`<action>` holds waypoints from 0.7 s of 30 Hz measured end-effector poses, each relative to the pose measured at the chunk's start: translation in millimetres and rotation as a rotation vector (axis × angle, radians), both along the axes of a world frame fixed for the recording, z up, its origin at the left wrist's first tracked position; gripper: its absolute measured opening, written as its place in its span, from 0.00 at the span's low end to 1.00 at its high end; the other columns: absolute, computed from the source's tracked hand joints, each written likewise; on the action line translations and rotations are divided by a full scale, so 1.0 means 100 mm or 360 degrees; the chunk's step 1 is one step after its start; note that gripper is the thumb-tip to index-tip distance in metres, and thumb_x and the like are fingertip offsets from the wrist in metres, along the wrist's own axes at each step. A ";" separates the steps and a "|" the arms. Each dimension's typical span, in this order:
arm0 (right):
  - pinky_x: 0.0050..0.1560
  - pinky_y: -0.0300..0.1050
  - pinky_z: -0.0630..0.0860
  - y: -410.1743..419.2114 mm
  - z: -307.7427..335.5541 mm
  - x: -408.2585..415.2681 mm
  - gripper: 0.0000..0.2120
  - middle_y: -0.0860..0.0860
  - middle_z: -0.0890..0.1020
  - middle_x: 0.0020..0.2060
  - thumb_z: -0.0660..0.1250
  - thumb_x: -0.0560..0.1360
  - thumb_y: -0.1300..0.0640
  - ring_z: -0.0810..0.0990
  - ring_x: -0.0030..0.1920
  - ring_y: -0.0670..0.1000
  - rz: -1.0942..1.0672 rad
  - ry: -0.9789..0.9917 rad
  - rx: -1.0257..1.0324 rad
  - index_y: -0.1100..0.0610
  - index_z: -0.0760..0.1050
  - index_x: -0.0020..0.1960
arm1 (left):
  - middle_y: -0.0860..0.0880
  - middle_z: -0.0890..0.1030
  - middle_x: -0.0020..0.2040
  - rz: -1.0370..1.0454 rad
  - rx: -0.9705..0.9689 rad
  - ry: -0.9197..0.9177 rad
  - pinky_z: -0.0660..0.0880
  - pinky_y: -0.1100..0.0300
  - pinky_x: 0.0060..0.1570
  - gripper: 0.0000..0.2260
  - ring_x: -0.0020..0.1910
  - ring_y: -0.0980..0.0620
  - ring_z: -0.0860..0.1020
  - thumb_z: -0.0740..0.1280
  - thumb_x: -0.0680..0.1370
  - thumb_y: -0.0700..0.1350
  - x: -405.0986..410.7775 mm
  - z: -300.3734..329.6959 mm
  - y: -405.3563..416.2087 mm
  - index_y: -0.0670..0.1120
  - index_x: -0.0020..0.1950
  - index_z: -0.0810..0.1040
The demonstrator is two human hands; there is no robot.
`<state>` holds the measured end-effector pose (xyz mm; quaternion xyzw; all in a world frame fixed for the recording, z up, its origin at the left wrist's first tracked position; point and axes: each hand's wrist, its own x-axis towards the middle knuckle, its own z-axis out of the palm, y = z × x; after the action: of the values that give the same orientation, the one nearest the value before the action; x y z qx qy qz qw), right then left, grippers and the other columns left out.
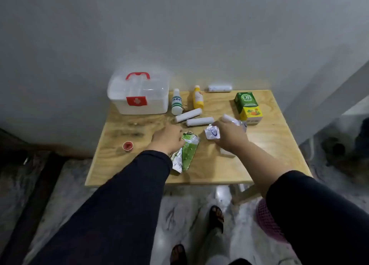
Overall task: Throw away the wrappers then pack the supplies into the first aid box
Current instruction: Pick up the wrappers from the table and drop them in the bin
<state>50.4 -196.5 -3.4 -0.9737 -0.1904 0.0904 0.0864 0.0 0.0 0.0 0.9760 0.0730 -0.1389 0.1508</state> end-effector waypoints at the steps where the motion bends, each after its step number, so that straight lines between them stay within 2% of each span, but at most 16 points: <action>1: 0.55 0.49 0.72 0.00 -0.06 0.03 0.19 0.52 0.78 0.60 0.66 0.73 0.56 0.75 0.63 0.55 0.0033 -0.0040 -0.0018 0.55 0.73 0.63 | 0.48 0.80 0.59 0.0001 0.0019 0.0031 0.76 0.53 0.51 0.15 0.57 0.44 0.78 0.67 0.77 0.52 0.04 -0.04 -0.03 0.48 0.62 0.77; 5: 0.54 0.53 0.73 0.02 -0.32 0.10 0.20 0.53 0.80 0.55 0.71 0.67 0.59 0.77 0.58 0.59 0.0179 -0.0244 -0.0086 0.56 0.76 0.58 | 0.49 0.79 0.62 0.0061 0.0051 0.0038 0.75 0.53 0.53 0.18 0.59 0.45 0.78 0.69 0.76 0.53 0.16 -0.22 -0.12 0.49 0.64 0.76; 9: 0.42 0.50 0.75 0.01 -0.47 0.16 0.14 0.51 0.81 0.43 0.75 0.61 0.63 0.80 0.44 0.58 0.0200 -0.0490 -0.0151 0.54 0.78 0.45 | 0.49 0.78 0.65 0.0095 0.0043 -0.0011 0.72 0.54 0.59 0.19 0.62 0.45 0.77 0.71 0.76 0.49 0.24 -0.32 -0.19 0.51 0.67 0.75; 13: 0.33 0.46 0.73 0.03 -0.45 0.19 0.11 0.51 0.81 0.35 0.76 0.59 0.64 0.80 0.36 0.58 0.0271 -0.0596 -0.0134 0.55 0.79 0.39 | 0.47 0.81 0.61 0.0178 -0.0024 -0.0043 0.70 0.53 0.62 0.14 0.60 0.43 0.78 0.69 0.78 0.45 0.26 -0.29 -0.19 0.49 0.64 0.78; 15: 0.31 0.44 0.72 0.03 -0.34 0.17 0.09 0.51 0.80 0.32 0.77 0.60 0.63 0.79 0.34 0.57 0.0283 -0.0625 -0.0102 0.55 0.80 0.37 | 0.47 0.82 0.58 0.0215 -0.0084 -0.0076 0.71 0.54 0.59 0.11 0.58 0.44 0.79 0.68 0.79 0.44 0.26 -0.21 -0.18 0.48 0.61 0.79; 17: 0.30 0.43 0.72 0.03 -0.22 0.18 0.10 0.51 0.81 0.31 0.78 0.59 0.64 0.80 0.33 0.57 0.0273 -0.0645 -0.0062 0.55 0.81 0.37 | 0.48 0.82 0.57 0.0282 -0.0194 -0.0108 0.73 0.58 0.51 0.10 0.53 0.47 0.80 0.67 0.79 0.44 0.28 -0.12 -0.17 0.49 0.60 0.80; 19: 0.28 0.42 0.71 0.03 -0.06 0.17 0.13 0.50 0.81 0.31 0.78 0.57 0.67 0.80 0.33 0.57 0.0239 -0.0698 -0.0051 0.55 0.82 0.38 | 0.47 0.81 0.57 0.0350 -0.0287 -0.0179 0.70 0.62 0.43 0.09 0.47 0.51 0.79 0.67 0.79 0.44 0.28 0.01 -0.16 0.48 0.58 0.81; 21: 0.26 0.40 0.70 0.01 0.13 0.14 0.16 0.50 0.81 0.31 0.78 0.56 0.68 0.80 0.33 0.57 0.0157 -0.0736 -0.0018 0.54 0.83 0.40 | 0.46 0.81 0.56 0.0322 -0.0290 -0.0254 0.70 0.60 0.45 0.08 0.48 0.47 0.79 0.67 0.79 0.44 0.27 0.16 -0.16 0.49 0.56 0.81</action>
<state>64.8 -195.0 9.2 -0.9585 -0.2521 -0.1299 0.0305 27.0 -15.8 16.3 0.9539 0.1456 -0.0510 0.2574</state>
